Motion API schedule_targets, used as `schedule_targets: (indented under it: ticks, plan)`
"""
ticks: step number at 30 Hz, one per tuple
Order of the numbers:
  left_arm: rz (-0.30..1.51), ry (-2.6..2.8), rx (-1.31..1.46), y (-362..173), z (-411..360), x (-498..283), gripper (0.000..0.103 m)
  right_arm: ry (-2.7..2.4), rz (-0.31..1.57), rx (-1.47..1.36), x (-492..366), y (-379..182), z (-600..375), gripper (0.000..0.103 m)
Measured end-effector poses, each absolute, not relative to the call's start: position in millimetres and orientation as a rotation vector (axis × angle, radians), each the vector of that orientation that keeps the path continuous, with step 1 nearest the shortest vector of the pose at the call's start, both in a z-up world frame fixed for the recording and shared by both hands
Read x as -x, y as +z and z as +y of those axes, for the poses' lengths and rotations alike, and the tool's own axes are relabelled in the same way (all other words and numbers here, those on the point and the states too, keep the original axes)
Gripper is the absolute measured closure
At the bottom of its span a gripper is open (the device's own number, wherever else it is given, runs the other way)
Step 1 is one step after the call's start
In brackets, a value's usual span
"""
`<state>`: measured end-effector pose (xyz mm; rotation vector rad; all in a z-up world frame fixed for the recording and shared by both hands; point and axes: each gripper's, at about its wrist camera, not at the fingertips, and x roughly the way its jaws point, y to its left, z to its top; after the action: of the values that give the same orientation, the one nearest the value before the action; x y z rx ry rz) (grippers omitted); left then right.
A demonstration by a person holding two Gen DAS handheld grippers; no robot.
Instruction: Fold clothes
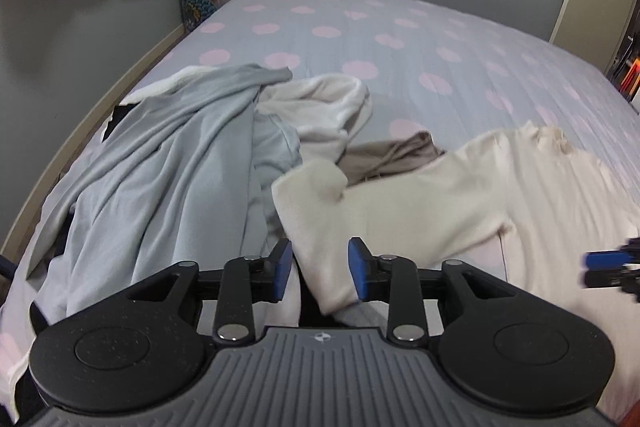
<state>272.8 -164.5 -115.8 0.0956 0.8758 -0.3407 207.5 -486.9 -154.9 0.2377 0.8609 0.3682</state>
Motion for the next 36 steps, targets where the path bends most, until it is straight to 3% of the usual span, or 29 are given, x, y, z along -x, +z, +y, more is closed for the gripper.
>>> schedule_targets:
  ticks: [8, 14, 20, 23, 24, 27, 29, 31, 36]
  plan:
    - [0.883, -0.359, -0.051, -136, -154, -293, 0.073, 0.537, 0.809, -0.218, -312, -163, -403, 0.062]
    - [0.91, -0.366, -0.032, -153, -144, -302, 0.092, 0.61, 0.812, -0.197, -365, -176, -371, 0.062]
    - [0.934, -0.372, -0.016, -169, -134, -311, 0.092, 0.673, 0.823, -0.184, -402, -191, -349, 0.061]
    - [0.929, -0.381, -0.032, -171, -135, -310, 0.093, 0.715, 0.821, -0.185, -412, -195, -344, 0.053]
    - [0.93, -0.383, -0.026, -171, -134, -309, 0.093, 0.729, 0.819, -0.184, -415, -197, -343, 0.045]
    - [0.934, -0.387, -0.017, -173, -132, -310, 0.094, 0.78, 0.808, -0.19, -423, -198, -341, 0.044]
    - [0.938, -0.384, -0.008, -172, -131, -310, 0.094, 0.843, 0.815, -0.211, -425, -197, -340, 0.058]
    - [0.941, -0.38, -0.008, -171, -132, -310, 0.094, 0.858, 0.809, -0.198, -422, -194, -338, 0.082]
    - [0.955, -0.362, 0.002, -167, -134, -309, 0.094, 0.847, 0.779, -0.2, -402, -183, -351, 0.099]
